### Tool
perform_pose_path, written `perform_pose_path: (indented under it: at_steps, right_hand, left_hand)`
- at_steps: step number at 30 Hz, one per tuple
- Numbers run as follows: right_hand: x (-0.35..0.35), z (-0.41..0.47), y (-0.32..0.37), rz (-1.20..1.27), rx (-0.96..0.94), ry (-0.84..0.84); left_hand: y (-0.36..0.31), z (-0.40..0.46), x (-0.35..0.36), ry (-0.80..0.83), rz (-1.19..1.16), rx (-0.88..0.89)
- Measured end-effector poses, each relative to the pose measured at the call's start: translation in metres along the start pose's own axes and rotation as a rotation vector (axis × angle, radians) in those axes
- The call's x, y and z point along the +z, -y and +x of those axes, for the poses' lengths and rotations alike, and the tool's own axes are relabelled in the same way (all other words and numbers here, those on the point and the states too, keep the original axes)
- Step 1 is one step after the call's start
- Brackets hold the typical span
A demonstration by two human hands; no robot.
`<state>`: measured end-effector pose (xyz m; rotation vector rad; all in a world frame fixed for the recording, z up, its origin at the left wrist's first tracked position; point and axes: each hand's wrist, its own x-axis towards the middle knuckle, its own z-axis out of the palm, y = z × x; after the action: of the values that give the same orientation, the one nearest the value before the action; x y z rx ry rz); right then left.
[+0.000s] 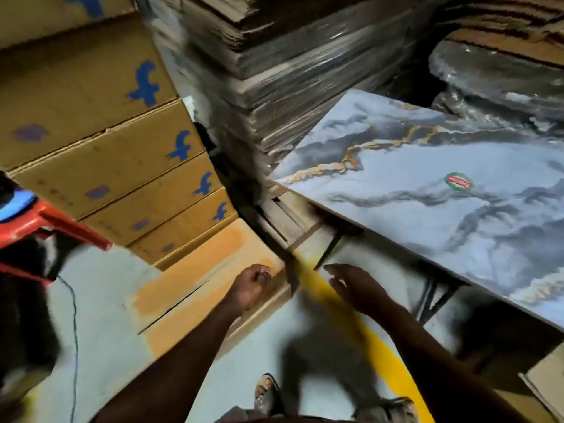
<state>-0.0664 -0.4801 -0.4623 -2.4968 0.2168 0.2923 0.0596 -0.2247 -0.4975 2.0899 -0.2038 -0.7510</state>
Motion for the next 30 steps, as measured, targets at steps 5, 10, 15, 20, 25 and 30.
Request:
perform_pose_path:
  at_steps: [5,10,15,20,25,30]
  right_hand:
    - [0.044,0.052,0.103,0.040,-0.128,0.108]
    - [0.098,0.114,0.139,-0.029,-0.175,0.238]
    - [0.133,0.181,0.133,-0.290,-0.073,0.196]
    - [0.177,0.237,0.126,-0.430,-0.103,0.315]
    - [0.241,0.245,0.146,-0.353,-0.087,0.484]
    - [0.321,0.229,0.182,-0.326,-0.224,0.588]
  left_hand:
    - [0.077,-0.038,-0.087,-0.138,-0.195,-0.162]
    - [0.132,-0.062,-0.143,-0.321,-0.334,-0.341]
    - [0.186,-0.055,-0.144,-0.371,-0.374,-0.569]
    - [0.219,-0.030,-0.141,-0.340,-0.270,-0.659]
    - [0.262,-0.017,-0.159,-0.433,-0.222,-0.773]
    - [0.306,-0.007,-0.156,-0.536,-0.268,-0.949]
